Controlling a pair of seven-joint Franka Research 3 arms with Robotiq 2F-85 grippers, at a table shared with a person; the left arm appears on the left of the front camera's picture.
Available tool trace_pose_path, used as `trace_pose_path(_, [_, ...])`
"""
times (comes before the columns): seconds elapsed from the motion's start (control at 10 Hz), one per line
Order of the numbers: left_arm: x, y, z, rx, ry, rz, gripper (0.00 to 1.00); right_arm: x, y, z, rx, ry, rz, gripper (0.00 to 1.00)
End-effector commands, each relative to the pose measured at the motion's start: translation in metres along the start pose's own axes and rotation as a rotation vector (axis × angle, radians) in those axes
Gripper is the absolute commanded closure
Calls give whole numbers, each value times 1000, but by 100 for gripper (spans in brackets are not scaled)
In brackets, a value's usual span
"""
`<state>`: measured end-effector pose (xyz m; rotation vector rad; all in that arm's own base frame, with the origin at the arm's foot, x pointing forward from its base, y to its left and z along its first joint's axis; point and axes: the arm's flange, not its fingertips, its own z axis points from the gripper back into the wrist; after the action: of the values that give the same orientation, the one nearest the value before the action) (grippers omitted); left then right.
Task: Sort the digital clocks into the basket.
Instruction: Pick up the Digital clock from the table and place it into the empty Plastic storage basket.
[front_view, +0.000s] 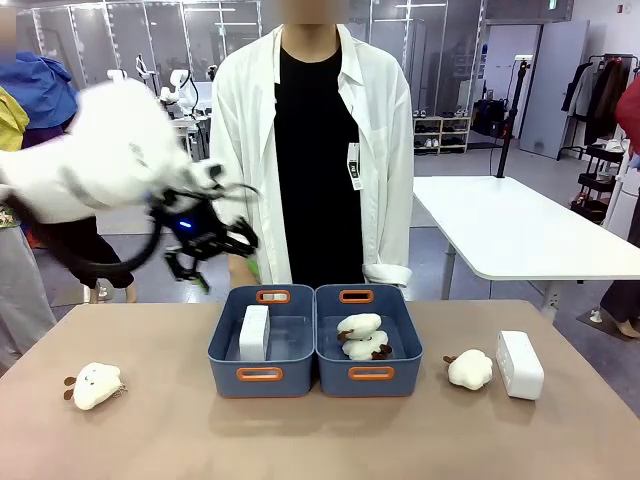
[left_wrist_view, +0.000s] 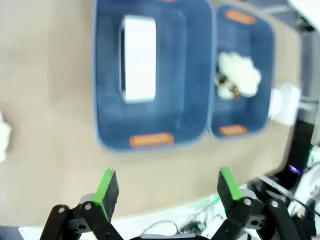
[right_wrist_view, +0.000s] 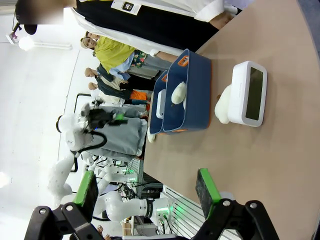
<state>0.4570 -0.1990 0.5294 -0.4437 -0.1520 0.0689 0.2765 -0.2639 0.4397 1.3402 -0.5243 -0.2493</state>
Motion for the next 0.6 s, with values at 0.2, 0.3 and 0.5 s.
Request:
trace_pose_path(0.2, [-68,196,94,-424,52,89,0,0,2,1,11,-5,15,0])
trace_pose_path(0.3, [-77,229,104,-485,1,102,0,0,2,1,11,-5,15,0])
trace_pose_path(0.5, [-108,323,122,-762,-189,142,0,0,2,1,11,-5,15,0])
